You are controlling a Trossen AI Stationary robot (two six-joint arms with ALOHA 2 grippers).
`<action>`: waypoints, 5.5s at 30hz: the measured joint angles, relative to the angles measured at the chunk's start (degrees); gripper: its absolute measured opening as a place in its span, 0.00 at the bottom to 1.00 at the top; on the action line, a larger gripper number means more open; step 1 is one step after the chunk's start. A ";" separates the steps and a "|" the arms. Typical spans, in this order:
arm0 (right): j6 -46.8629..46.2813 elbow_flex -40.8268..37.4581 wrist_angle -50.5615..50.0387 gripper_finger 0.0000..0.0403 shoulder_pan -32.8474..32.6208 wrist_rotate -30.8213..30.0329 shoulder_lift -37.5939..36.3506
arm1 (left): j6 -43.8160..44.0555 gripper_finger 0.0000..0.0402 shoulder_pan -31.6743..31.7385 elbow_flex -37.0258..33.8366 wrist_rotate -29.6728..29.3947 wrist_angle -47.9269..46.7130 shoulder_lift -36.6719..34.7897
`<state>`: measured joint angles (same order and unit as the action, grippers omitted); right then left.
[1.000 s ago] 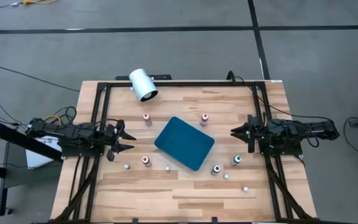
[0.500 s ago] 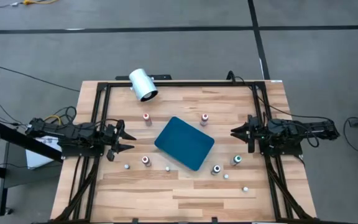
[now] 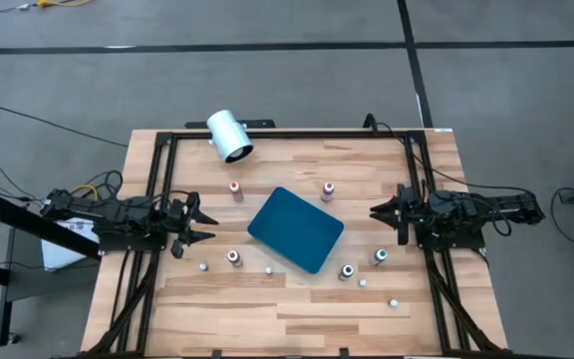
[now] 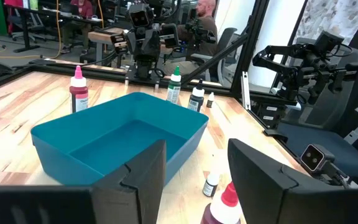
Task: Pick & Place food coloring
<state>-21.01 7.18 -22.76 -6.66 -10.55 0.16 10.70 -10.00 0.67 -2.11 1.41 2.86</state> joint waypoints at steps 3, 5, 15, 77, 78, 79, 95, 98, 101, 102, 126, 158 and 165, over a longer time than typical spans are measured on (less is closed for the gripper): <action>-0.01 -0.01 0.00 0.21 0.00 0.00 -0.01 | 0.00 0.41 0.00 0.02 0.00 0.00 0.02; -0.01 0.00 0.01 0.21 0.00 0.00 -0.01 | 0.00 0.41 0.02 0.00 0.00 0.01 0.00; -0.01 0.00 -0.01 0.21 0.00 0.00 -0.01 | 0.00 0.41 0.01 0.00 0.01 0.00 0.02; 2.44 22.92 -13.59 0.11 0.00 7.34 7.51 | 0.00 0.41 0.02 0.00 -3.08 0.69 0.02; 2.49 25.12 -15.69 0.10 -0.02 8.43 8.87 | 0.00 0.41 0.02 0.00 -3.23 0.75 0.02; 2.53 27.18 -17.93 0.09 -0.02 9.53 10.24 | 0.00 0.41 0.00 0.00 -3.26 0.76 0.02; -7.31 41.35 -43.86 0.18 -0.07 26.59 35.27 | 0.00 0.41 0.00 0.00 -3.34 0.96 0.02; -9.01 41.35 -43.87 0.24 -0.07 29.83 37.69 | 0.00 0.41 0.02 0.00 -3.34 0.96 0.02; -9.03 41.35 -43.94 0.30 -0.07 31.65 39.09 | 0.00 0.41 0.00 0.00 -3.34 0.98 0.01; -9.03 41.35 -44.10 0.31 -0.07 31.65 39.36 | 0.00 0.41 0.00 0.00 -3.34 0.98 0.01; -9.05 41.33 -44.09 0.40 -0.12 29.97 43.35 | 0.00 0.41 0.00 0.00 -3.32 1.00 0.00; -10.65 41.29 -38.02 0.35 -23.26 12.74 64.61 | 0.00 0.41 0.00 0.00 -3.28 0.76 0.02; -10.99 41.29 -37.70 0.35 -23.23 8.87 69.96 | 0.00 0.41 0.02 0.00 -3.28 0.72 0.02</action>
<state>-32.00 48.47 -60.45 -29.89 -1.67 70.11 10.70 -9.98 0.67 -5.39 2.13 2.87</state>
